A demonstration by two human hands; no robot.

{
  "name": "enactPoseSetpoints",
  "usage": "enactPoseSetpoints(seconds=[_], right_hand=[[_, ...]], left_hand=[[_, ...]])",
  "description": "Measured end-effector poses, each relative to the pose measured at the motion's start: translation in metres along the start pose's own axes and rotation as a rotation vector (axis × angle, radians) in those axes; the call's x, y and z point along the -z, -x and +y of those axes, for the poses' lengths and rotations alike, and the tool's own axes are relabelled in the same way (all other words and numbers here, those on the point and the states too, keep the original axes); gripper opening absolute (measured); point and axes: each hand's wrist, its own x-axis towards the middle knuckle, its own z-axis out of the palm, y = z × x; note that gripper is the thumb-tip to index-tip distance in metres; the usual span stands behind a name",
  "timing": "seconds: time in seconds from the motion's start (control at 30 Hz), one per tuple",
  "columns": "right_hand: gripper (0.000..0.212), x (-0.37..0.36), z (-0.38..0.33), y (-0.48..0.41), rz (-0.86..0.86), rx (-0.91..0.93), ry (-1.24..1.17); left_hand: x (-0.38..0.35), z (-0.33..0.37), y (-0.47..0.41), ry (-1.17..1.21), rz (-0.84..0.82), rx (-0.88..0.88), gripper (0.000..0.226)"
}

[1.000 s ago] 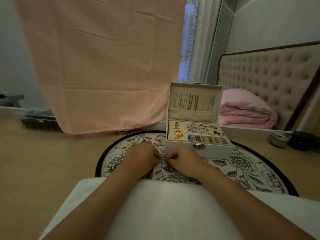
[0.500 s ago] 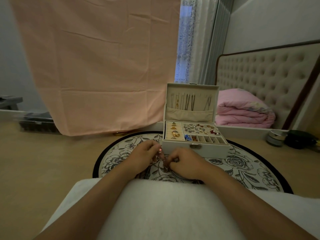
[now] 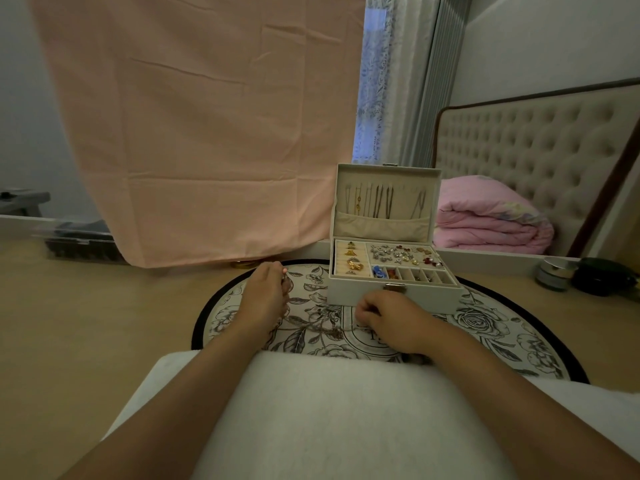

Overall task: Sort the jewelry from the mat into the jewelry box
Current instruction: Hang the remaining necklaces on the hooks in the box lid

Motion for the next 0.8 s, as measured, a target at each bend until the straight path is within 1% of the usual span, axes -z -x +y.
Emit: enactPoseSetpoints(seconds=[0.07,0.13,0.2,0.23,0.33,0.37,0.4,0.47,0.5,0.57,0.6,0.7,0.8], right_hand=[[0.017,0.0,0.001,-0.001,0.015,-0.022,-0.016],[0.02,0.0,0.002,-0.002,0.045,-0.049,-0.047],[0.02,0.0,0.004,-0.002,0.07,-0.064,-0.026],[0.018,0.0,0.005,-0.003,0.07,-0.068,0.006],[0.014,-0.002,0.003,-0.003,0.029,-0.101,0.195],[0.016,-0.004,0.001,-0.002,0.041,-0.102,0.252],[0.022,-0.006,-0.002,-0.002,0.079,-0.075,0.279],[0.035,-0.013,-0.009,-0.001,0.155,0.056,0.259],[0.036,-0.016,-0.012,0.0,0.166,0.129,0.246],[0.032,-0.023,-0.016,-0.001,0.143,0.22,0.257],[0.03,-0.024,-0.017,-0.002,0.14,0.233,0.256],[0.019,-0.024,-0.019,-0.006,0.18,0.216,0.189],[0.015,-0.027,-0.018,-0.006,0.146,0.21,0.233]], left_hand=[[0.005,-0.004,0.002,-0.304,0.057,-0.189,0.026],[0.01,-0.006,0.003,-0.556,0.102,-0.374,0.024],[0.016,-0.007,0.001,-0.812,0.114,-0.476,0.022],[0.017,-0.008,-0.001,-0.94,0.096,-0.482,0.022],[0.016,-0.017,-0.003,-1.209,-0.035,-0.378,0.024],[0.015,-0.02,-0.004,-1.246,-0.073,-0.361,0.023],[0.014,-0.02,-0.003,-1.251,-0.095,-0.358,0.023],[0.015,-0.017,-0.001,-1.25,-0.124,-0.363,0.024],[0.015,-0.015,0.0,-1.269,-0.139,-0.382,0.025],[0.018,-0.011,0.001,-1.335,-0.178,-0.437,0.025],[0.019,-0.009,0.001,-1.34,-0.208,-0.45,0.024],[0.023,-0.006,0.001,-1.284,-0.299,-0.483,0.015],[0.022,-0.007,-0.002,-1.314,-0.308,-0.559,0.012]])
